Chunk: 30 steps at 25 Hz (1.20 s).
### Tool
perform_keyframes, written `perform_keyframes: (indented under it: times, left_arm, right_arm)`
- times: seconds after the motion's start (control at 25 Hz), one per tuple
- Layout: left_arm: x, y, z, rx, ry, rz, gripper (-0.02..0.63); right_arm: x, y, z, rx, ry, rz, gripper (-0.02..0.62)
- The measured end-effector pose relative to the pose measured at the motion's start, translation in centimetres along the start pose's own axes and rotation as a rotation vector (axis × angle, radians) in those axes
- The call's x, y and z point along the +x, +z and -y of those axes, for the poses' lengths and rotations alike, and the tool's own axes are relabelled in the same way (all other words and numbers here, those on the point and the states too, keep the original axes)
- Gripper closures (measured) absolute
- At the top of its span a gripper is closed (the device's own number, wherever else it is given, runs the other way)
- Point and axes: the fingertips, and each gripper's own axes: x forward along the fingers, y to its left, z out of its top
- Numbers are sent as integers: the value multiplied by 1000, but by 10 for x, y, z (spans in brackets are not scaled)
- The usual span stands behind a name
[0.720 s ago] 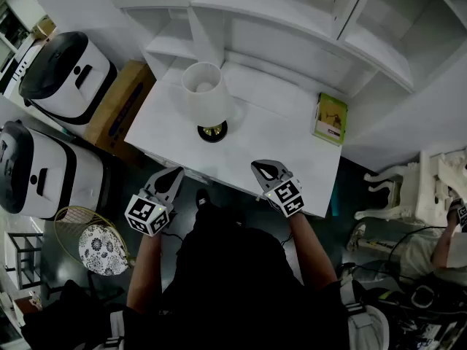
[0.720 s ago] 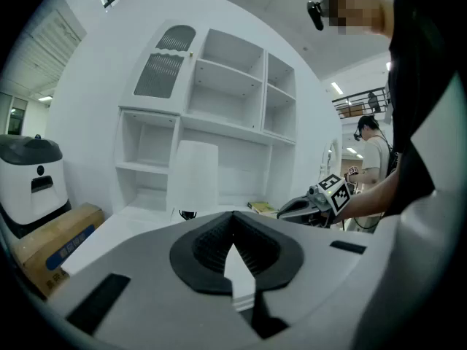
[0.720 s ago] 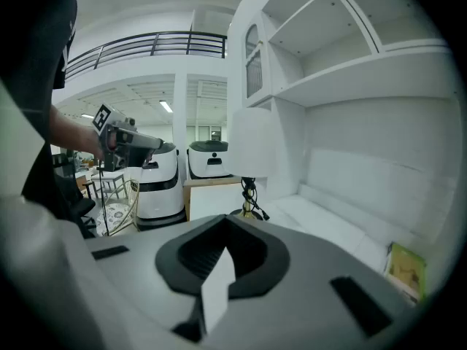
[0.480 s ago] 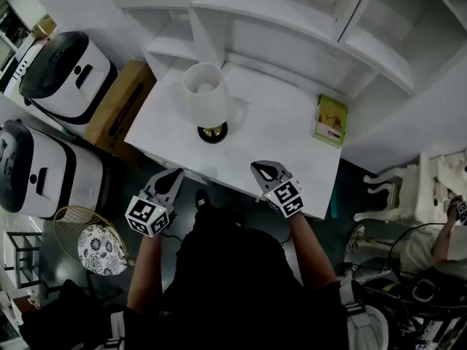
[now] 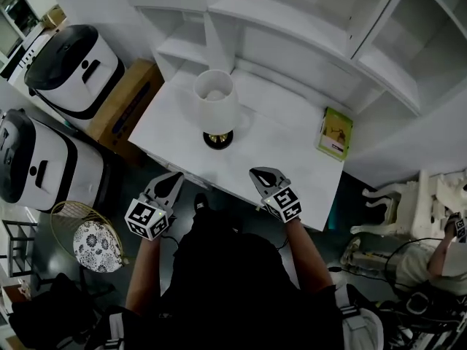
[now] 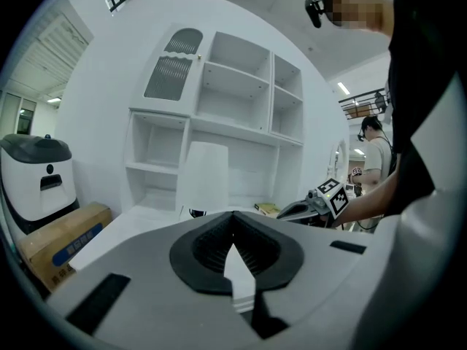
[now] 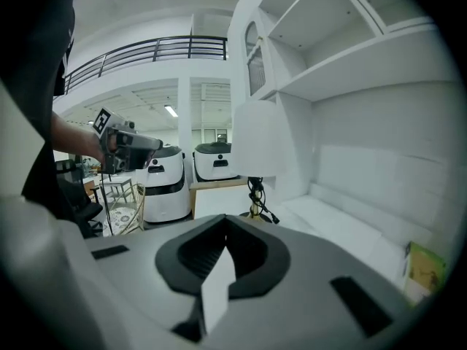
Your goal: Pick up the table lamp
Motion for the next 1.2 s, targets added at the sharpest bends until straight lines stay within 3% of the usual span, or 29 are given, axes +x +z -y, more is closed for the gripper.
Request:
perform_keyframes:
  times: [0.16,0.4,0.72,1.2]
  left_arm:
    - [-4,1,-15,-17,31,7,595]
    - [-15,9,-47,-43,84,36,595]
    - [-31,14,-96,-71,136,42,595]
    - [-46,22,-147,-81,188,39,595]
  right_arm:
    - [19,1,4,-12,28,8,586]
    - [59,5,10,-25,40,16,444]
    - [126,0,34,-40,-9,17,370]
    - [199,4,58,-9,-33,33,344]
